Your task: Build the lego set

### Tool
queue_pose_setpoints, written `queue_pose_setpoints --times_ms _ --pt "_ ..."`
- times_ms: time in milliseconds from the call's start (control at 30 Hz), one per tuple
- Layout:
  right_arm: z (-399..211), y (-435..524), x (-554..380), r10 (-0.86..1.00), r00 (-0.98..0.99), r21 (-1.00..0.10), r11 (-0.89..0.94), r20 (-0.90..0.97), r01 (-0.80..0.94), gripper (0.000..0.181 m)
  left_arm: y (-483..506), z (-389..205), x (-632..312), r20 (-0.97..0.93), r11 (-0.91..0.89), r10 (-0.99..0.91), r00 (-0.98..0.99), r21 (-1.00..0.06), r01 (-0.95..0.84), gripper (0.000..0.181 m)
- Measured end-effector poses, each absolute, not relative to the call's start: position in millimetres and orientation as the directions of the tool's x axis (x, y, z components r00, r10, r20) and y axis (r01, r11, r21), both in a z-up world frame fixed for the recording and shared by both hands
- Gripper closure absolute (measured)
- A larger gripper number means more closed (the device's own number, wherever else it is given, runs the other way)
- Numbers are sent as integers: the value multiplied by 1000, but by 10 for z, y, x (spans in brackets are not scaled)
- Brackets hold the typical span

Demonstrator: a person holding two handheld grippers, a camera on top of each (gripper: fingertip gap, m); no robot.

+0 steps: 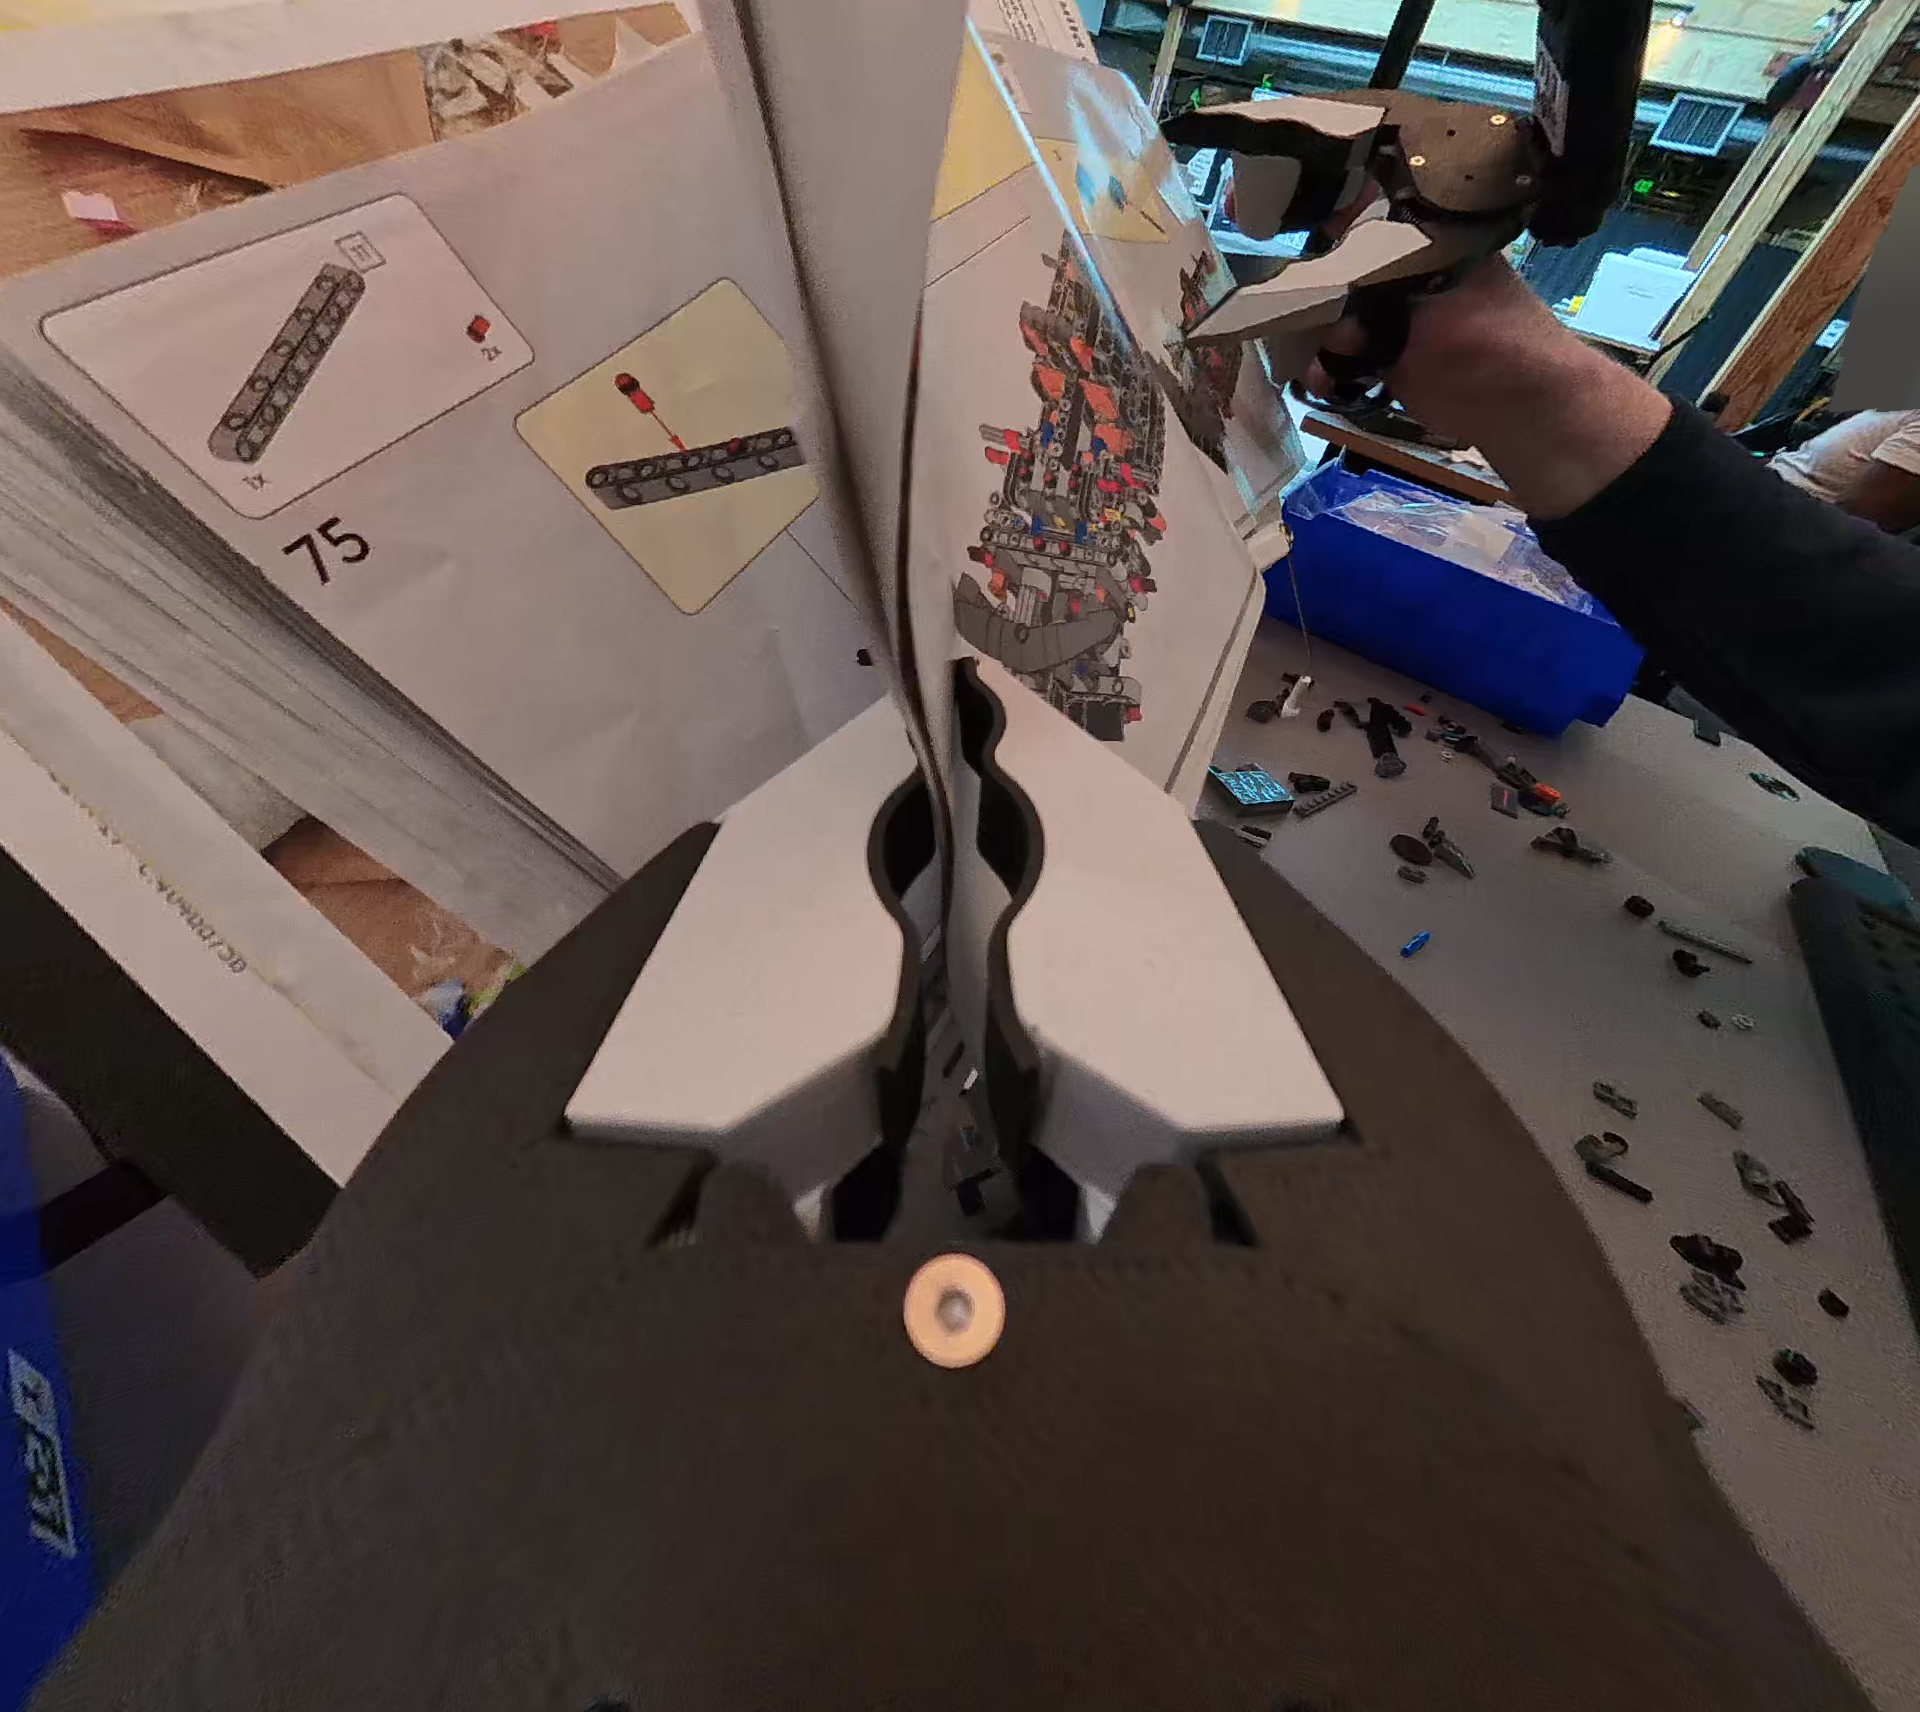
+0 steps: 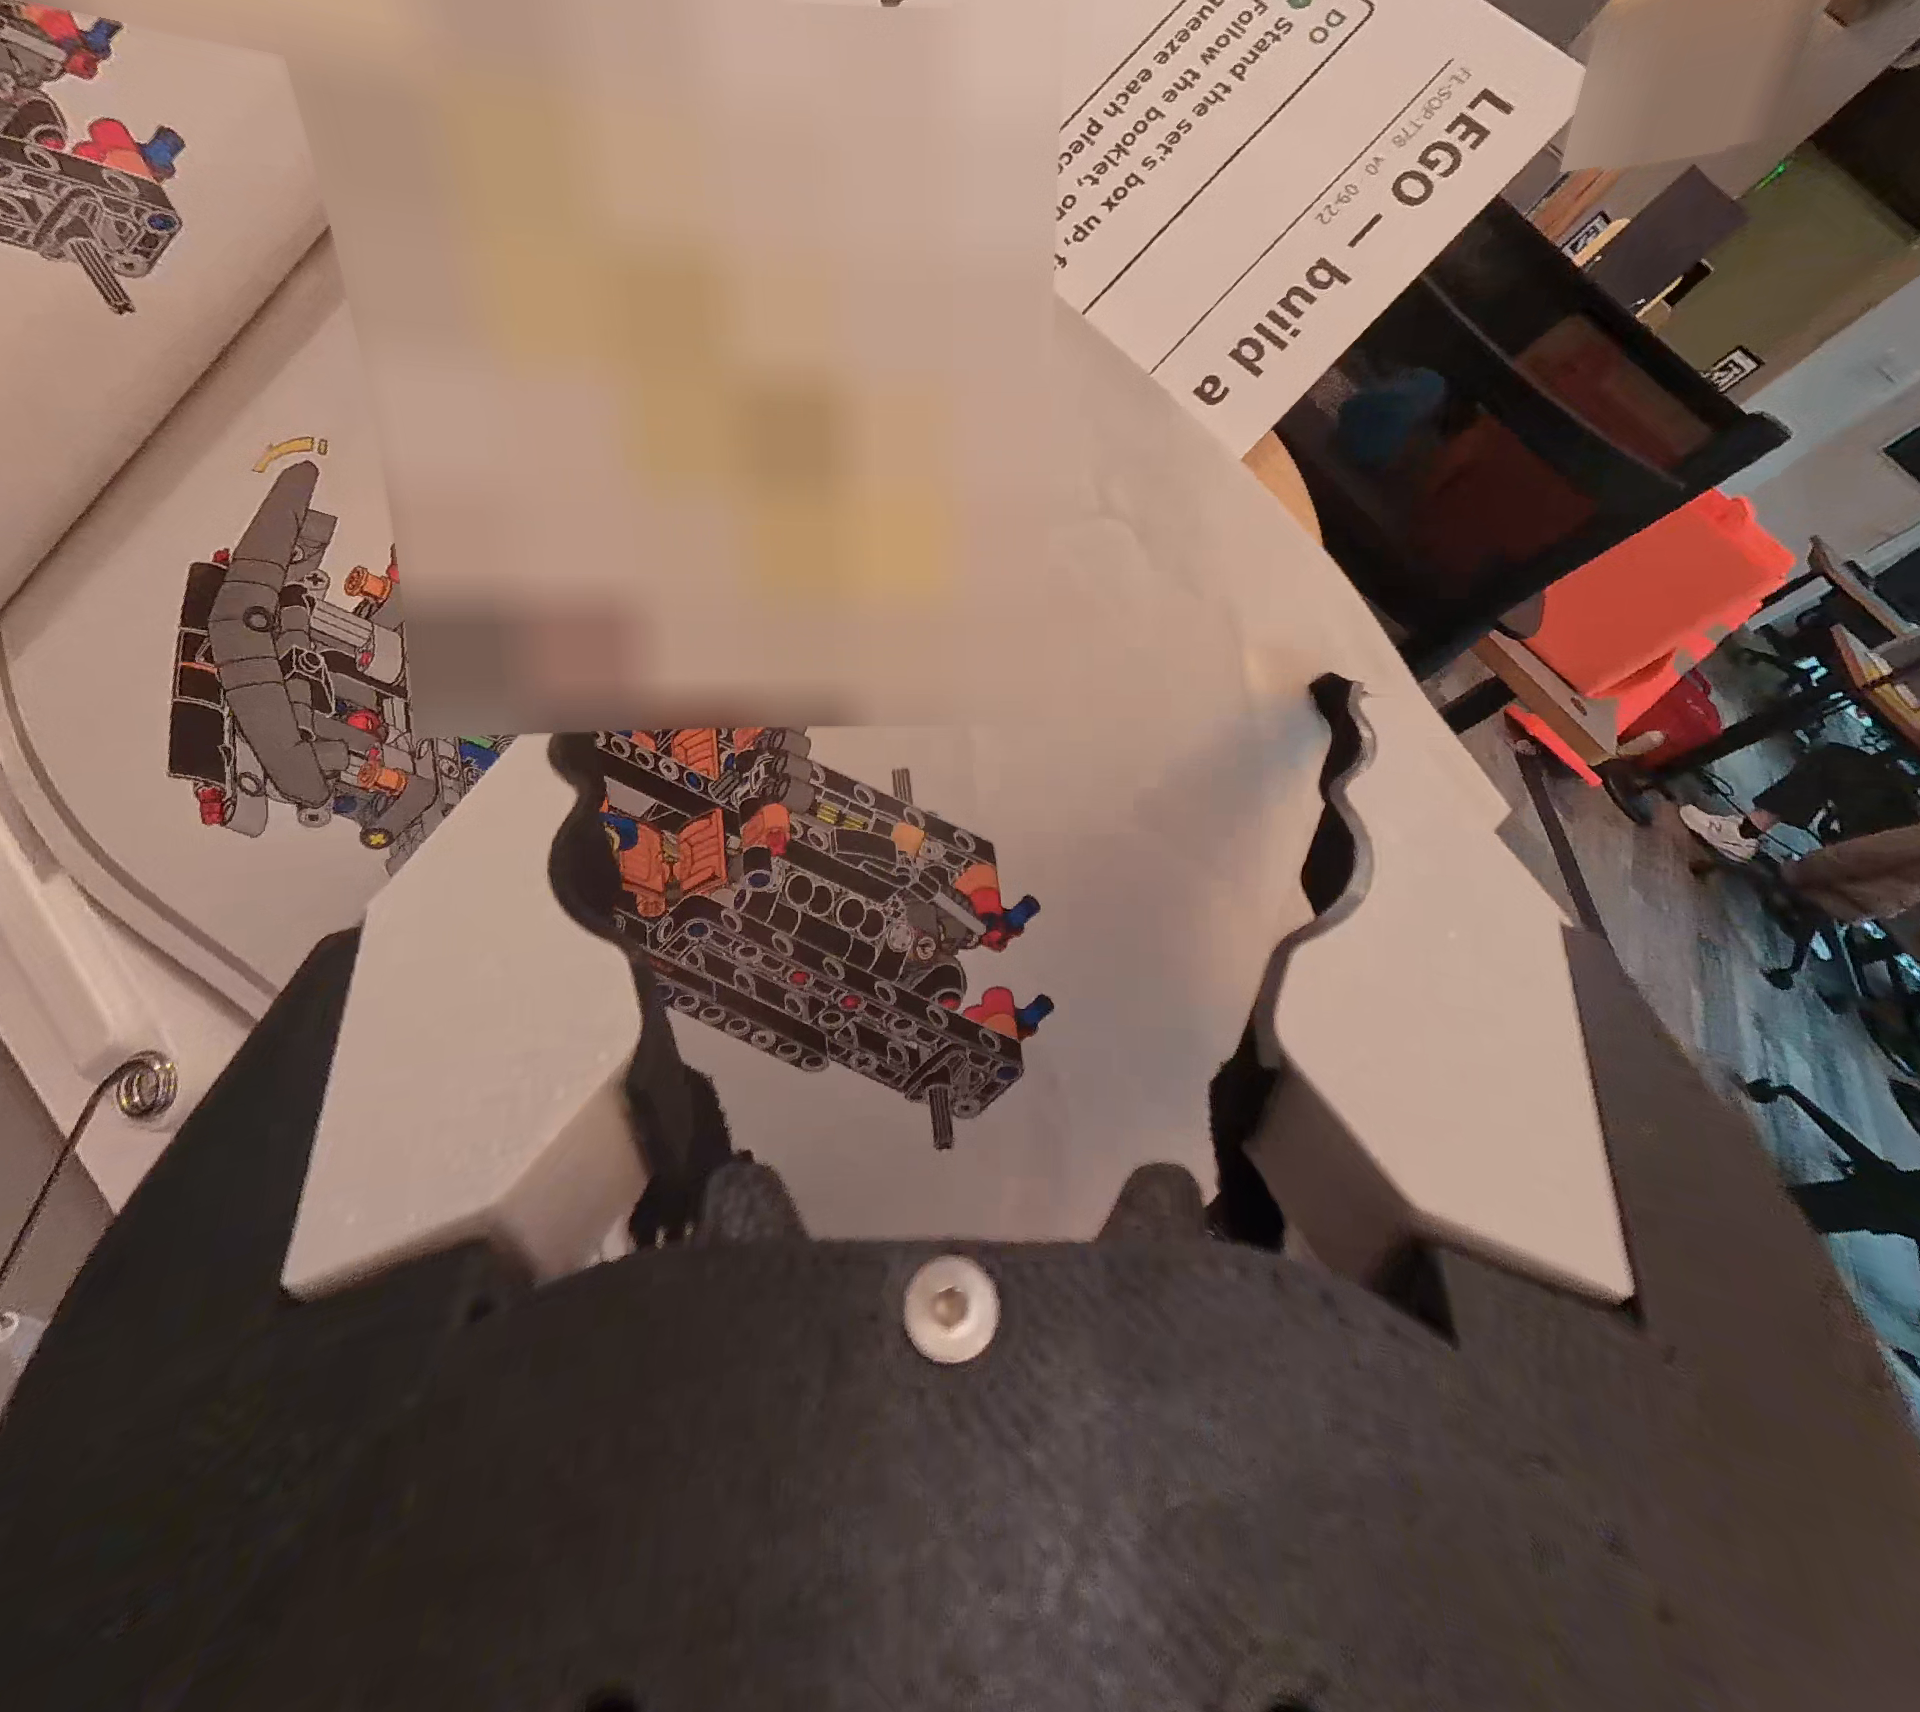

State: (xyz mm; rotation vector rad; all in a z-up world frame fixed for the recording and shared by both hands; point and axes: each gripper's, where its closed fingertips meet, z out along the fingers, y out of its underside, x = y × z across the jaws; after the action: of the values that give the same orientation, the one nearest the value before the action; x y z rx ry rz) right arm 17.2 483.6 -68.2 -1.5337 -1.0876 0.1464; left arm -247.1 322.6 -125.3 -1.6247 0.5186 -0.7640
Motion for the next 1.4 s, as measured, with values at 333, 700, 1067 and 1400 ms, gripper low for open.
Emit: queue_pose_setpoints --times_ms 333,700,1067,1400 --pt "-702 4695 62 683 506 -790 174 527 588 134 3213 -1229 -2473 197 -195 -704 683 -977 81 181" --pt "-701 3699 -424 988 151 -910 -89 -29 404 158 3214 -1254 -2464 202 -210 -706 678 -975 72 181" --pt "-778 2845 -1301 978 -165 -953 -77 -129 293 108 3220 -1301 -2445 222 -233 -712 667 -970 74 181" --pt "-1014 2909 -1773 989 6 -935 138 148 326 99 3175 -1273 -2401 269 -249 -749 606 -961 120 173"
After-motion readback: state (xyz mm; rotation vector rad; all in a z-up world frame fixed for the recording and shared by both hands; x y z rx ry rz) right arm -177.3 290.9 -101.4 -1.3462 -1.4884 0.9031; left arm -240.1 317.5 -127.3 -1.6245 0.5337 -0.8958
